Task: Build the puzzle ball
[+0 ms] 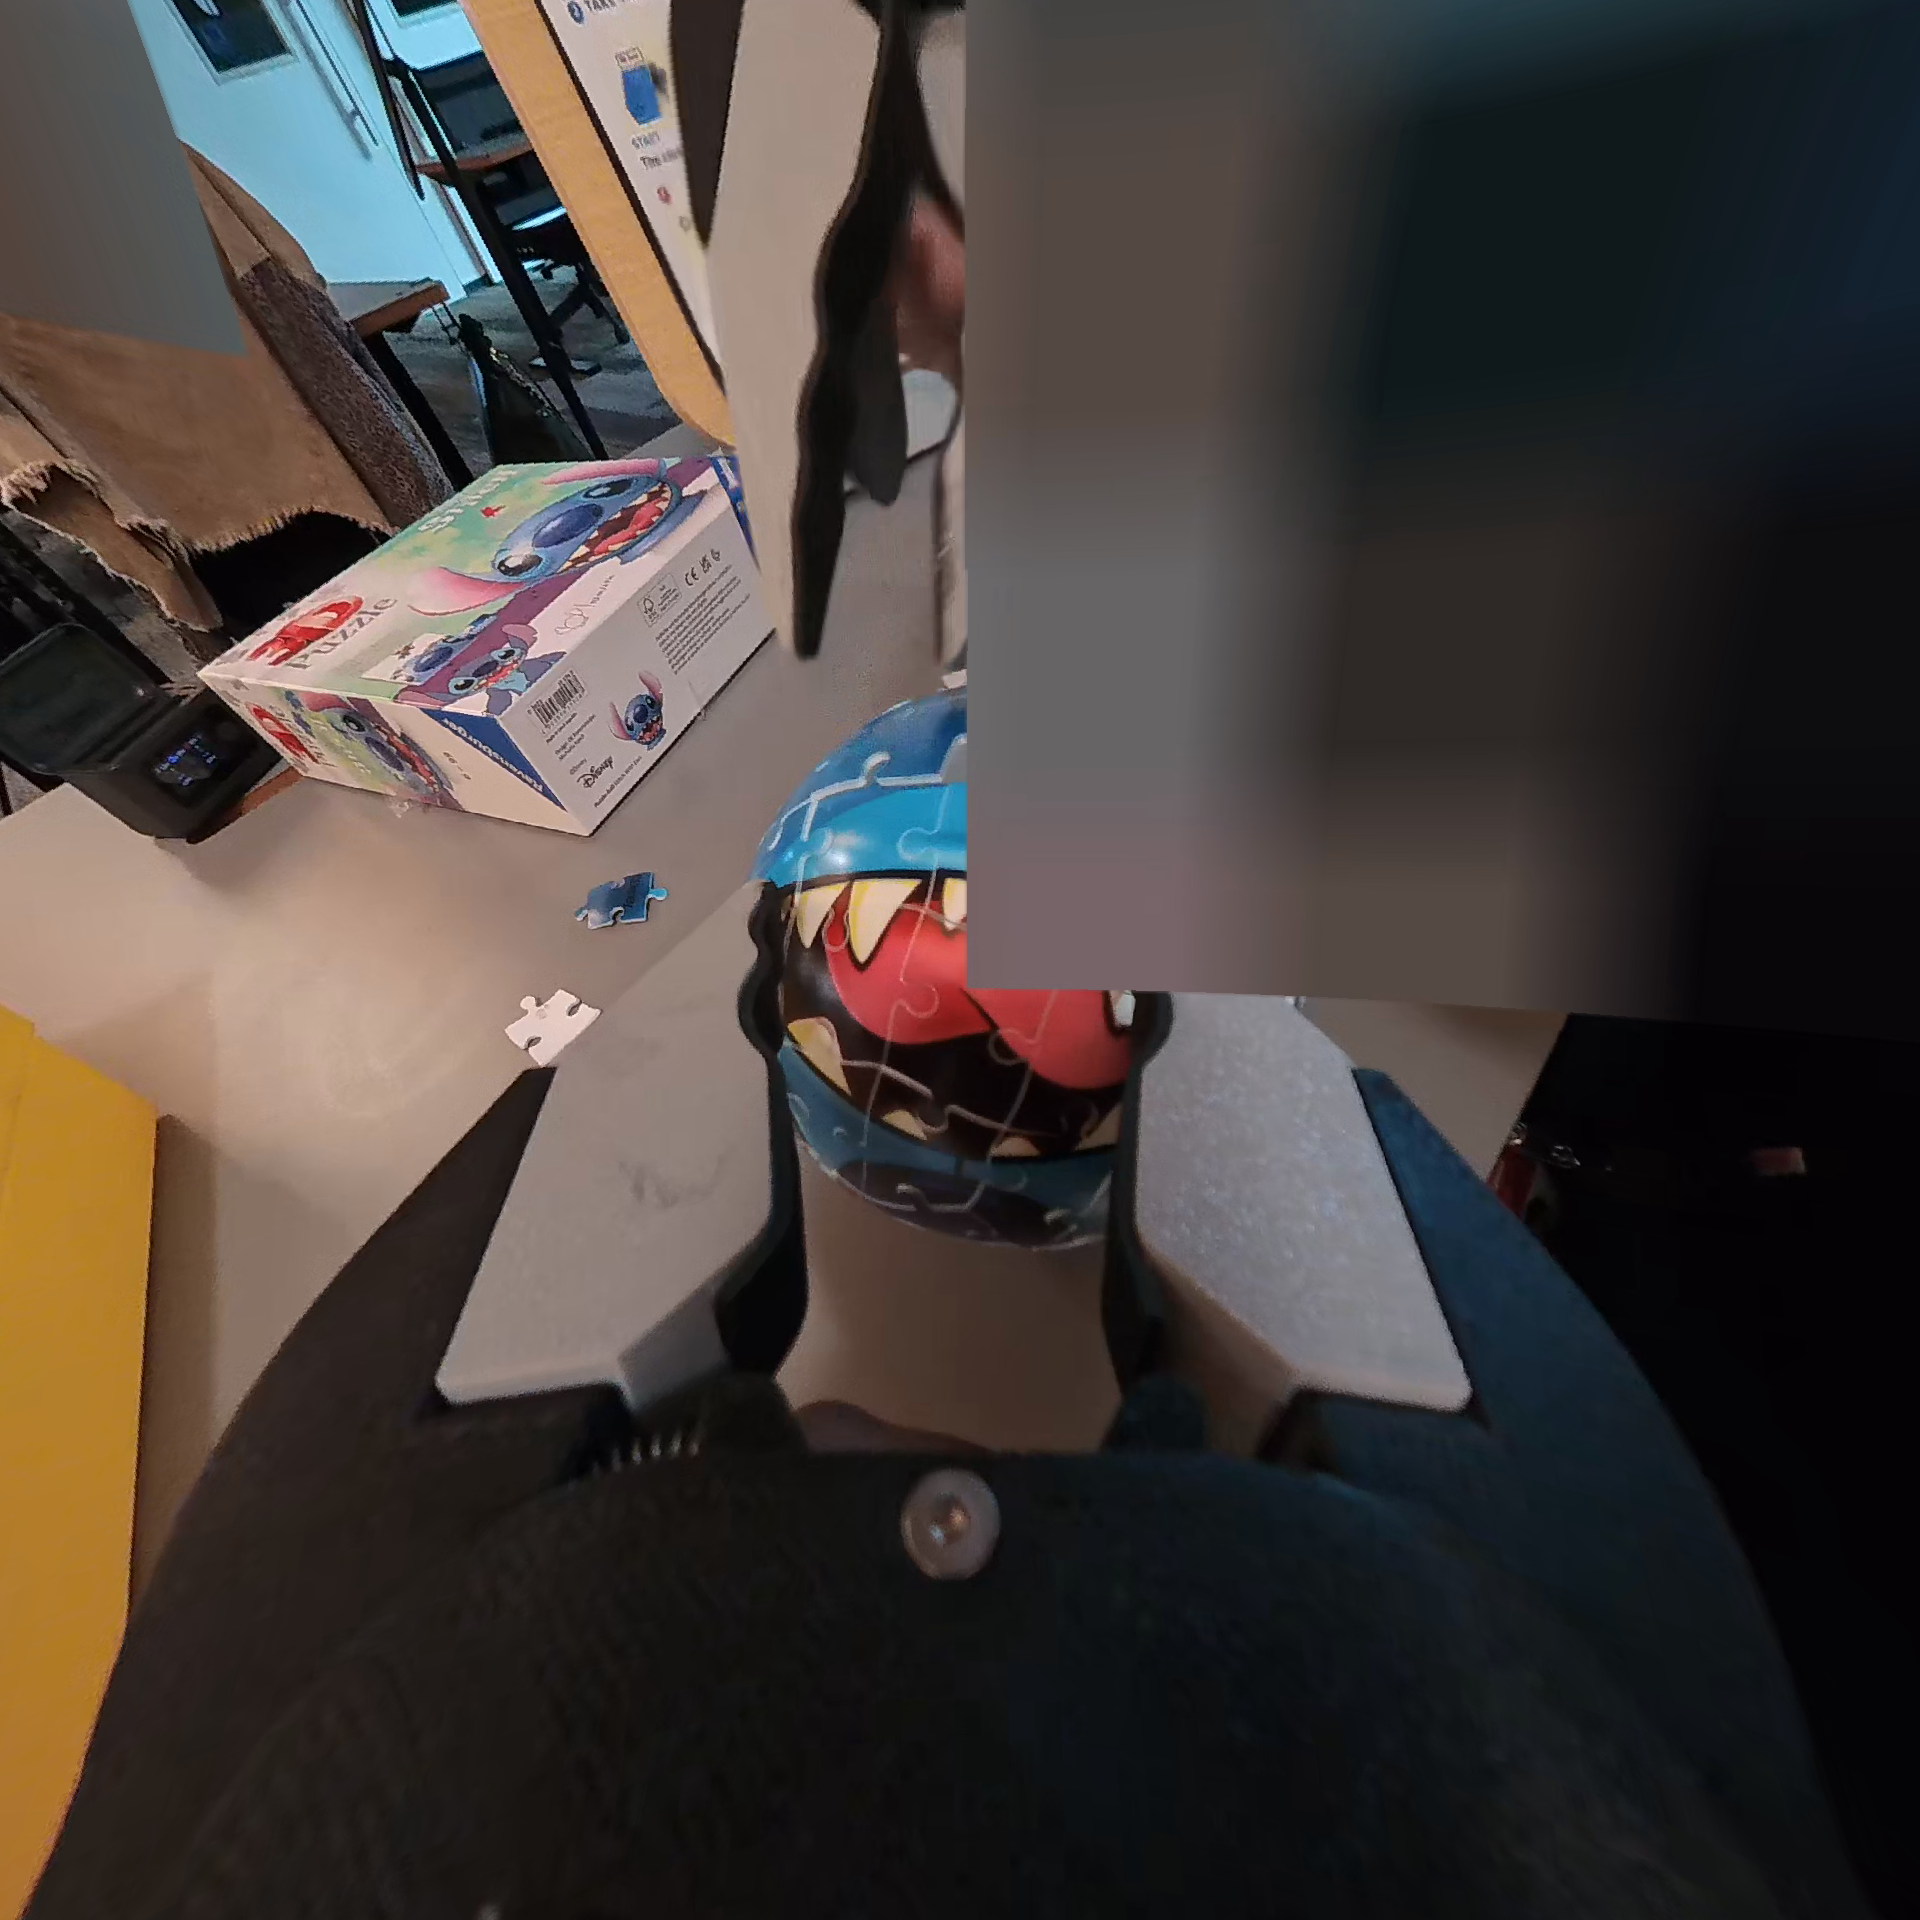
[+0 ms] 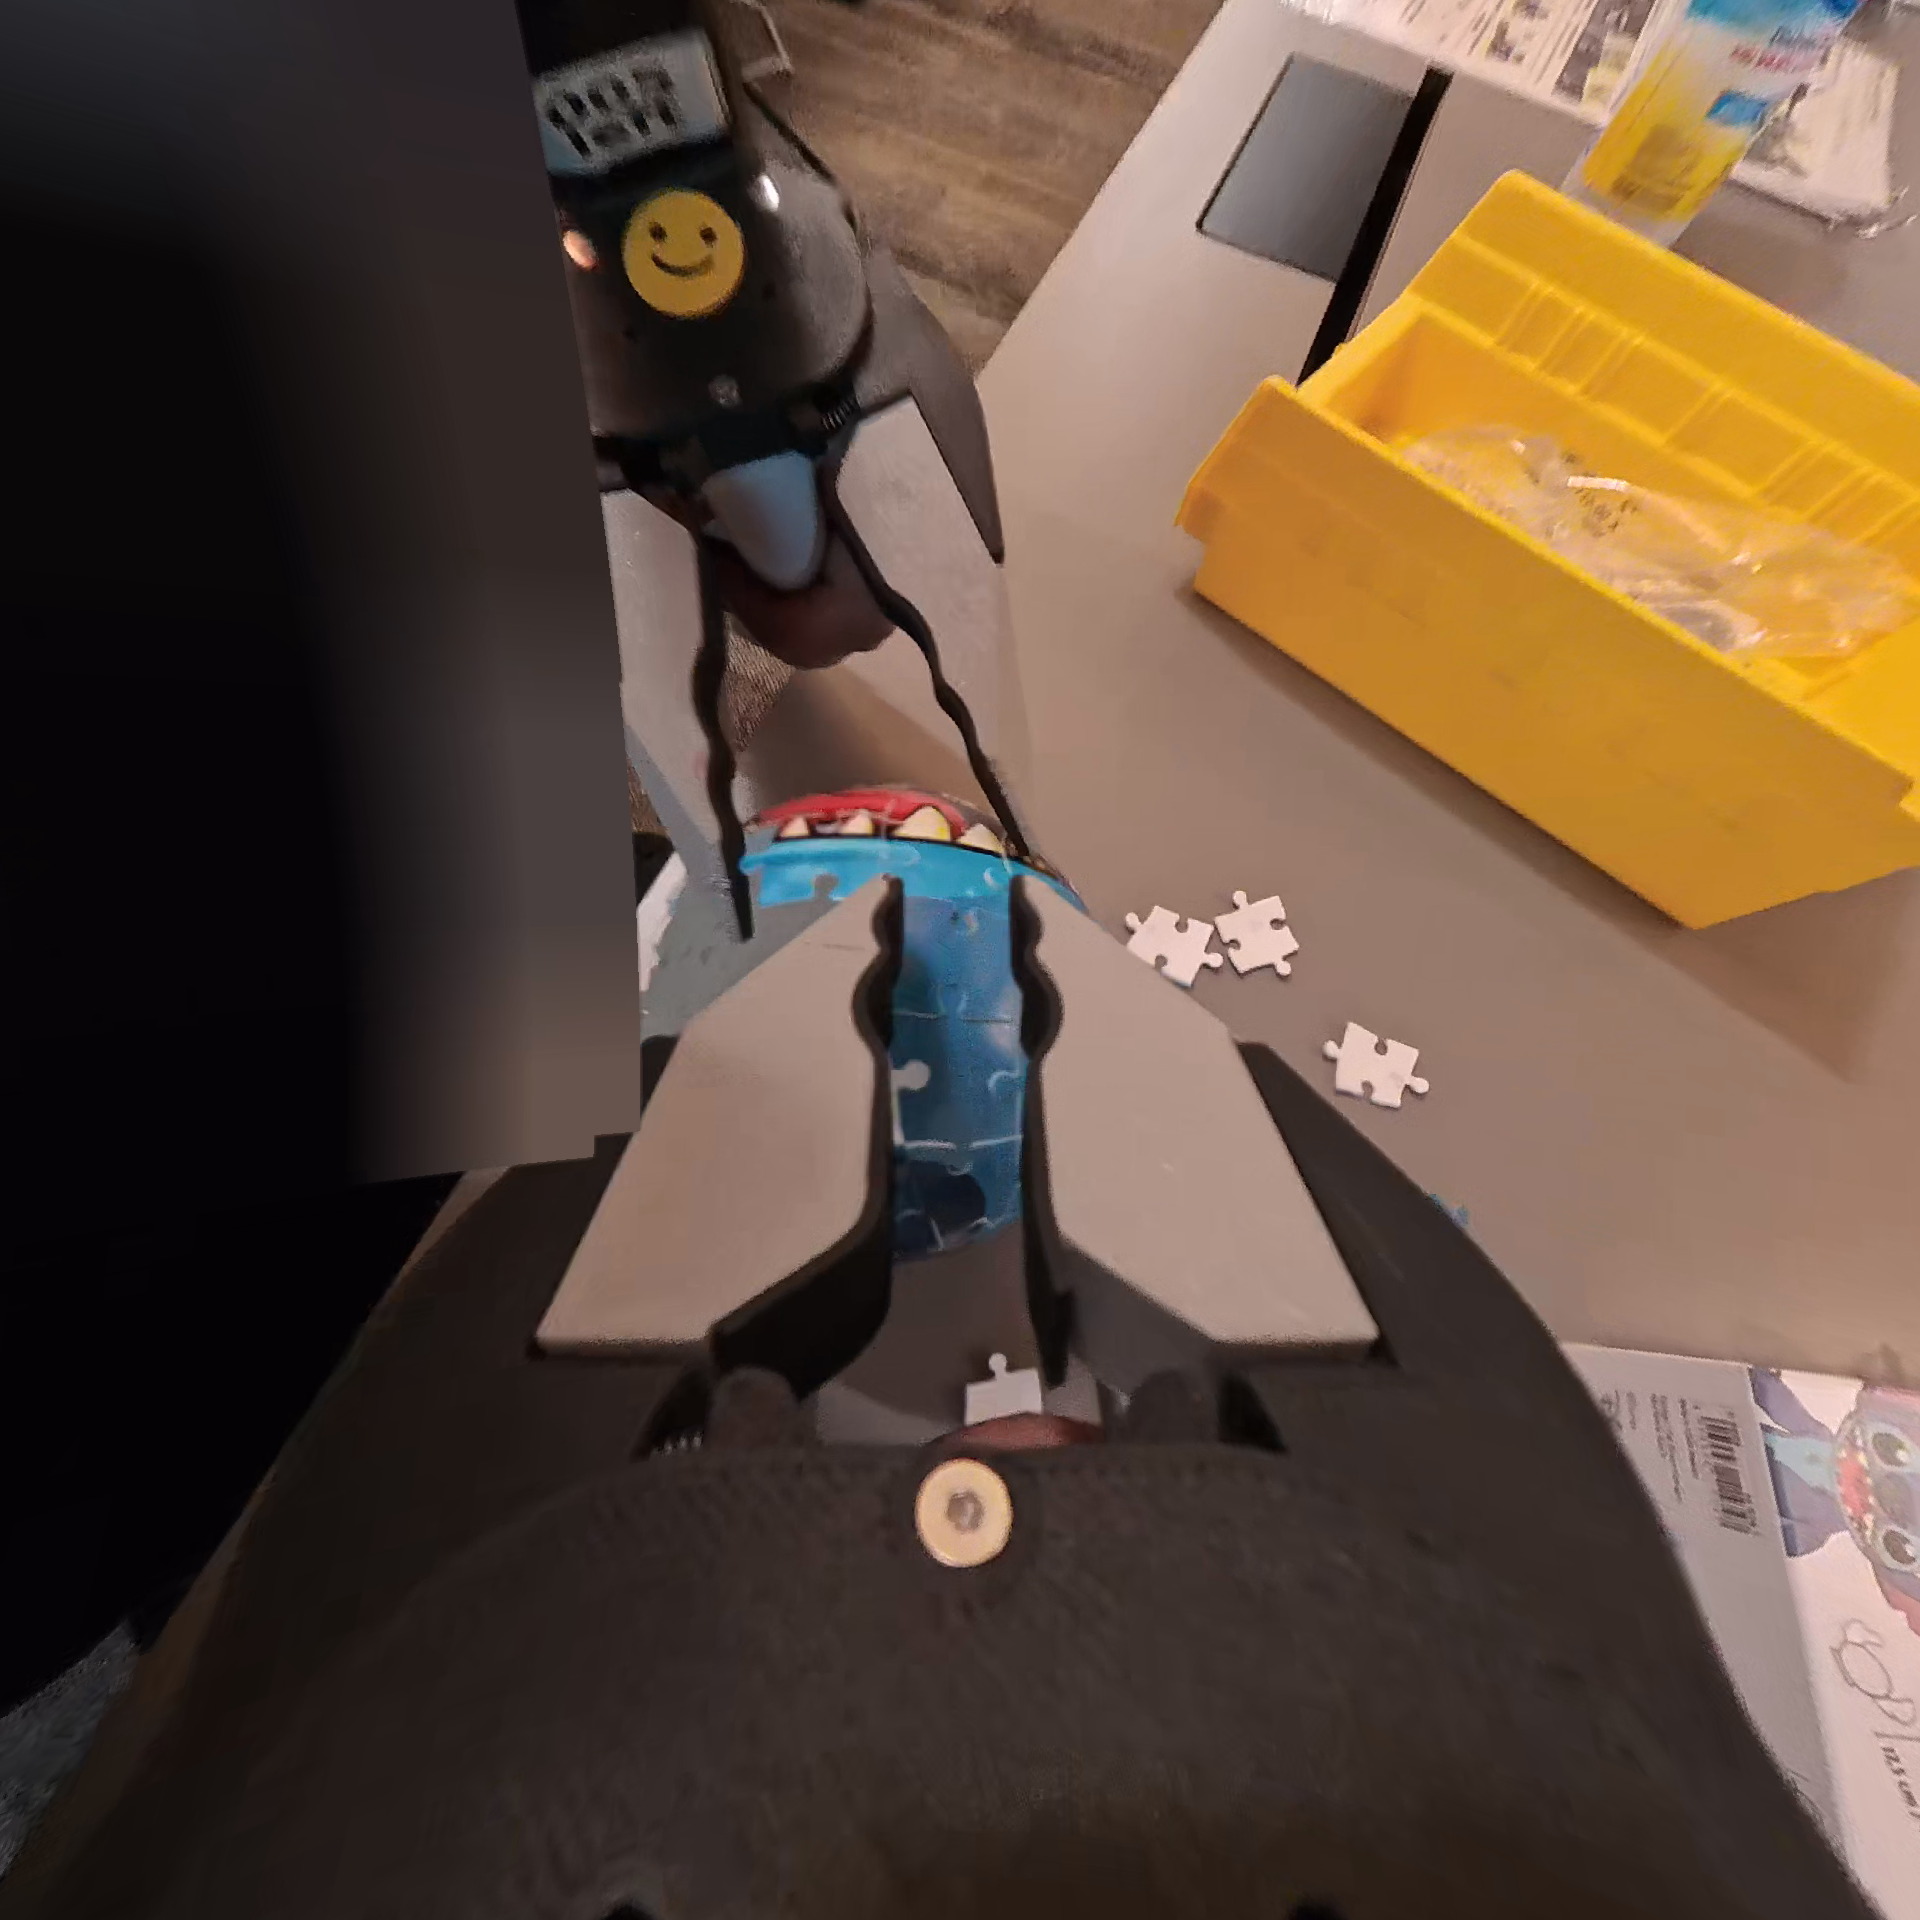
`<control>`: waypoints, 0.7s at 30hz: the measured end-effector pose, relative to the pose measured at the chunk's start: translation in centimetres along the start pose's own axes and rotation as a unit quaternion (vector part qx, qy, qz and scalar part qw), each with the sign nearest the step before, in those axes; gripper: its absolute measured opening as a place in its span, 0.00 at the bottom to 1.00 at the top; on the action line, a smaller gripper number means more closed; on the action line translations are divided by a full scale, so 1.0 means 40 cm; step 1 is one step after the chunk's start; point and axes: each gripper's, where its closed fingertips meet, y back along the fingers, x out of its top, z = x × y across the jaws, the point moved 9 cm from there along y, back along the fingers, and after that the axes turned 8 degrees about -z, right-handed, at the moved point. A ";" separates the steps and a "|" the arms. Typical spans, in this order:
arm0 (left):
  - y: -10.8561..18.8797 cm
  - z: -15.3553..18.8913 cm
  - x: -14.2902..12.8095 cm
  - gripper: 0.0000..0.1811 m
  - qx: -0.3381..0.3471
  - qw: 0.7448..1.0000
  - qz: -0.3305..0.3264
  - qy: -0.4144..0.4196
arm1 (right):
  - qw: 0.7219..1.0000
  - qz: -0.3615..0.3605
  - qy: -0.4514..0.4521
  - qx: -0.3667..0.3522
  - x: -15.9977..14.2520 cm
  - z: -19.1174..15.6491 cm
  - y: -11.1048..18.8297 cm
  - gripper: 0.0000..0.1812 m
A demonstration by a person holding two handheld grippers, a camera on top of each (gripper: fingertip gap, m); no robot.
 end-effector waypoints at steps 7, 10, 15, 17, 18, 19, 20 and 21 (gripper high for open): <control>-0.001 -0.003 -0.004 0.36 -0.005 1.000 0.011 0.001 | 0.972 -0.067 0.139 -0.178 -0.026 -0.091 -0.004 0.19; -0.001 -0.005 -0.005 0.37 -0.014 1.000 0.016 0.006 | 0.934 -0.101 0.217 -0.266 -0.022 -0.113 -0.022 0.17; 0.001 -0.007 -0.008 0.36 -0.016 1.000 0.020 0.005 | 0.887 -0.134 0.307 -0.318 -0.036 -0.133 -0.065 0.16; 0.001 -0.007 -0.008 0.36 -0.016 1.000 0.022 0.003 | 0.872 -0.142 0.329 -0.335 -0.041 -0.132 -0.079 0.13; 0.000 -0.007 -0.008 0.36 -0.016 1.000 0.023 0.003 | 0.866 -0.144 0.338 -0.340 -0.042 -0.132 -0.086 0.12; -0.001 -0.008 -0.009 0.37 -0.014 1.000 0.025 0.004 | 0.858 -0.147 0.347 -0.348 -0.044 -0.132 -0.090 0.11; -0.001 -0.009 -0.010 0.37 -0.014 1.000 0.026 0.004 | 0.849 -0.146 0.357 -0.360 -0.045 -0.133 -0.090 0.09; -0.002 -0.009 -0.011 0.37 -0.015 0.999 0.029 0.006 | 0.841 -0.144 0.367 -0.372 -0.047 -0.136 -0.090 0.08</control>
